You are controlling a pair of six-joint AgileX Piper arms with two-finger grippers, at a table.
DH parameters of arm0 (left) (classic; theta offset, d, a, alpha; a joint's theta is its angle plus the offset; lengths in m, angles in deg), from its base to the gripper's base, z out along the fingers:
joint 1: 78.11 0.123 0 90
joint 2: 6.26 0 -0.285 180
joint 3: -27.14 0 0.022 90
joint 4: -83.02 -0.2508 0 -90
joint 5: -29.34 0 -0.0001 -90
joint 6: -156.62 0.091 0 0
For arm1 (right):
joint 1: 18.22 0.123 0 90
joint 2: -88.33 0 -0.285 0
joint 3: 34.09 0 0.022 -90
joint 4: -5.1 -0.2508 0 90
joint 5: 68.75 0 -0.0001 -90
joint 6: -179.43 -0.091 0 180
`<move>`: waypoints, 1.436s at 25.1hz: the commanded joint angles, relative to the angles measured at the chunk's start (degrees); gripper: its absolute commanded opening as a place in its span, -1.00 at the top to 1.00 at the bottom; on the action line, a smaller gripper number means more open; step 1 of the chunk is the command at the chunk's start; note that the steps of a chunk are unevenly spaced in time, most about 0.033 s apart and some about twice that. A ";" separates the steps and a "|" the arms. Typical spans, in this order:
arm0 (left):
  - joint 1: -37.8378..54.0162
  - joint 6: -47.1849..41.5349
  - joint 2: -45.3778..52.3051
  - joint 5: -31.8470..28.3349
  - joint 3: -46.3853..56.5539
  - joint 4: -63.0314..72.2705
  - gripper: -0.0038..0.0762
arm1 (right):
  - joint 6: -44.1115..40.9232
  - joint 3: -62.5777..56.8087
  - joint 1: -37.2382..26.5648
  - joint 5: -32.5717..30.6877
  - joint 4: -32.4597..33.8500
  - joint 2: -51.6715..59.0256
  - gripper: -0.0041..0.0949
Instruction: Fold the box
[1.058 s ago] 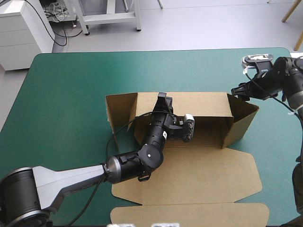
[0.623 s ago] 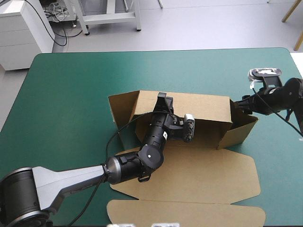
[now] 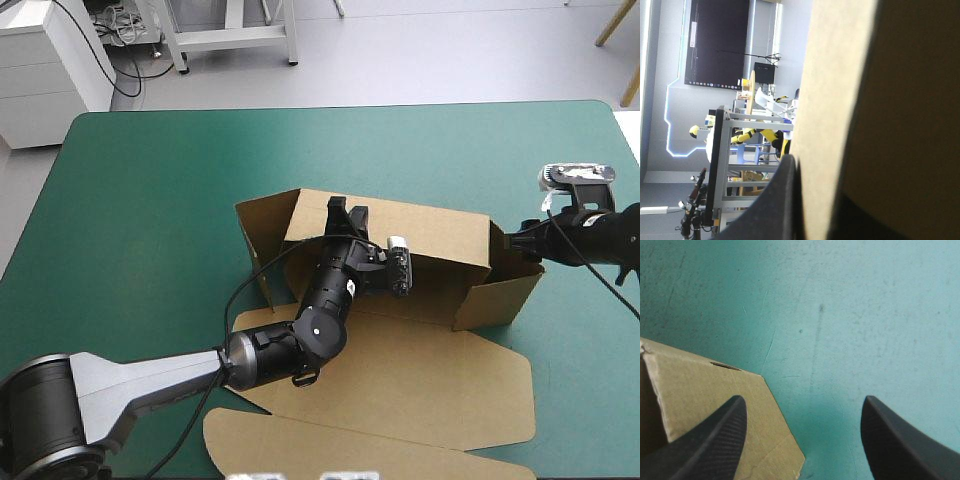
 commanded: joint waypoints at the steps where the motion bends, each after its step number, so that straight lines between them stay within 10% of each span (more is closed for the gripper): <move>1: -0.33 -4.37 1.21 -1.80 -0.50 6.02 0.92 | -1.08 2.25 -0.29 1.29 -0.11 0.01 -0.30; 20: -0.23 -11.82 1.31 2.83 -1.29 7.65 0.92 | -3.25 14.51 -0.29 -9.45 3.00 -5.26 -0.30; 36: -0.23 -11.82 1.31 2.73 -1.29 8.27 0.92 | 1.87 -5.76 -0.29 -7.39 -6.96 11.08 -0.27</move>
